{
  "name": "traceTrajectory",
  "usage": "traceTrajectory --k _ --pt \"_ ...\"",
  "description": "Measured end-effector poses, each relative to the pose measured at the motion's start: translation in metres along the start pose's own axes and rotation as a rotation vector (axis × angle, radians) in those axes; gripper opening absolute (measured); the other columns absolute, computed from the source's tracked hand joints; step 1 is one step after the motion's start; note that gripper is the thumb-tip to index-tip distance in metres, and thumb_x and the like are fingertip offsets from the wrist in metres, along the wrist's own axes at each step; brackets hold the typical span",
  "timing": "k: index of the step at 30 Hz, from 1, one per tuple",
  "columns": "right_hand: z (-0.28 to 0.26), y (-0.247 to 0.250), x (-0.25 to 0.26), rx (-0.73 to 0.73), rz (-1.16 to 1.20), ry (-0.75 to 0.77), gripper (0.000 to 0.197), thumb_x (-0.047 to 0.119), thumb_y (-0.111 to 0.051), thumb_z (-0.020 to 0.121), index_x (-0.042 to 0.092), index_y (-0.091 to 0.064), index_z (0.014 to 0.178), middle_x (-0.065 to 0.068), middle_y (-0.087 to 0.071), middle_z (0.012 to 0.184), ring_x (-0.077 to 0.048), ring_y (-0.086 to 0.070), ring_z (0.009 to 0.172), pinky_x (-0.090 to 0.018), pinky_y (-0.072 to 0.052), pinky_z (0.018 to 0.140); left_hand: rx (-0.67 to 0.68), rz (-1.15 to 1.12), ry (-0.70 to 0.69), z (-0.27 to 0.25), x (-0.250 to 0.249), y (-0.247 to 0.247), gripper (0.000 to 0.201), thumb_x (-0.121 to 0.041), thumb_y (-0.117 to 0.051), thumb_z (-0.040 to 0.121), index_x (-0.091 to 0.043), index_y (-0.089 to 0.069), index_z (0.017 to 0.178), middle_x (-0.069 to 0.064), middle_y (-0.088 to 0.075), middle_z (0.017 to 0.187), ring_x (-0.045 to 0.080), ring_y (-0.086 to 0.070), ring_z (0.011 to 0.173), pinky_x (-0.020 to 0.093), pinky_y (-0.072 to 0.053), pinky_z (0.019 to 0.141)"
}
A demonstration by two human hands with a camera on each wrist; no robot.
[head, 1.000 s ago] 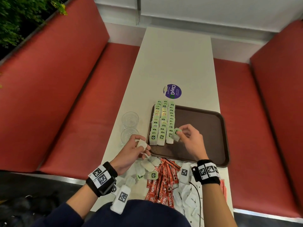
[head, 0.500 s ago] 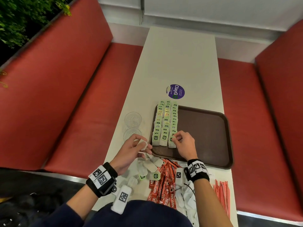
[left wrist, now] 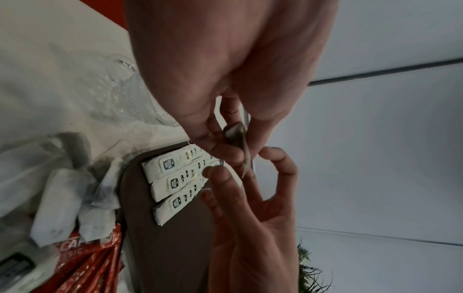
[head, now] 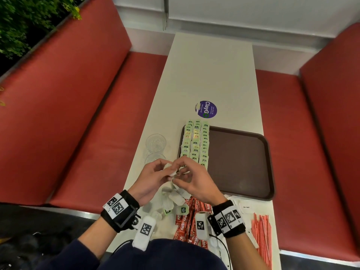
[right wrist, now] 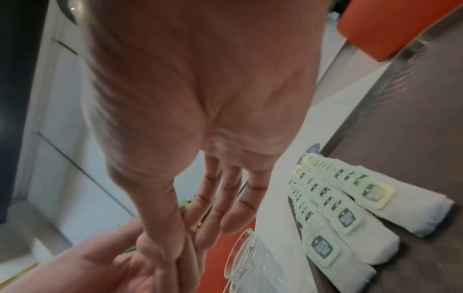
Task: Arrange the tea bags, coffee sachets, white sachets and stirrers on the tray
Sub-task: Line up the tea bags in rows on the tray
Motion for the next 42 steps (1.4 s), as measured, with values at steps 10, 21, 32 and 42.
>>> traceTrajectory --k 10,21,32,42 --pt "-0.004 0.002 0.011 -0.151 0.054 0.050 0.020 0.018 -0.086 0.095 0.027 -0.075 0.109 0.006 -0.074 0.100 -0.025 -0.070 0.093 -0.050 -0.058 0.075 0.037 -0.014 -0.006 -0.006 -0.009 0.004 0.029 -0.012 -0.085 0.088 -0.014 -0.059 0.102 0.007 -0.057 0.083 0.017 -0.049 0.068 0.030 -0.043 0.072" --pt "0.000 0.011 0.010 -0.247 -0.027 0.072 0.009 0.024 -0.086 0.095 0.025 -0.079 0.100 0.007 -0.072 0.101 -0.020 -0.070 0.098 -0.026 -0.057 0.077 0.075 -0.016 0.038 -0.006 -0.002 -0.003 0.028 -0.028 -0.069 0.105 0.000 -0.073 0.108 0.013 -0.067 0.096 0.017 -0.061 0.078 0.028 -0.054 0.079" --pt "-0.003 0.022 0.005 -0.327 0.018 -0.062 0.009 0.026 -0.075 0.104 0.025 -0.067 0.106 0.011 -0.077 0.101 -0.011 -0.074 0.101 -0.022 -0.054 0.083 0.124 0.343 -0.123 -0.005 0.003 -0.005 0.023 -0.023 -0.079 0.099 -0.008 -0.076 0.117 0.013 -0.079 0.105 0.035 -0.078 0.096 0.044 -0.064 0.095" --pt "-0.008 0.041 -0.015 -0.435 -0.014 -0.175 0.018 0.032 -0.082 0.098 0.030 -0.071 0.113 0.015 -0.080 0.096 -0.001 -0.075 0.096 -0.017 -0.056 0.082 0.030 0.472 -0.184 0.010 0.010 -0.010 0.015 -0.021 -0.079 0.099 -0.013 -0.077 0.112 0.007 -0.082 0.097 0.027 -0.081 0.090 0.043 -0.066 0.085"
Point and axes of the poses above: each hand's wrist, its own z-axis towards the middle knuckle, its own y-axis out of the back of the hand, x = y × z, the point moved 3 cm from there along z, towards the middle knuckle
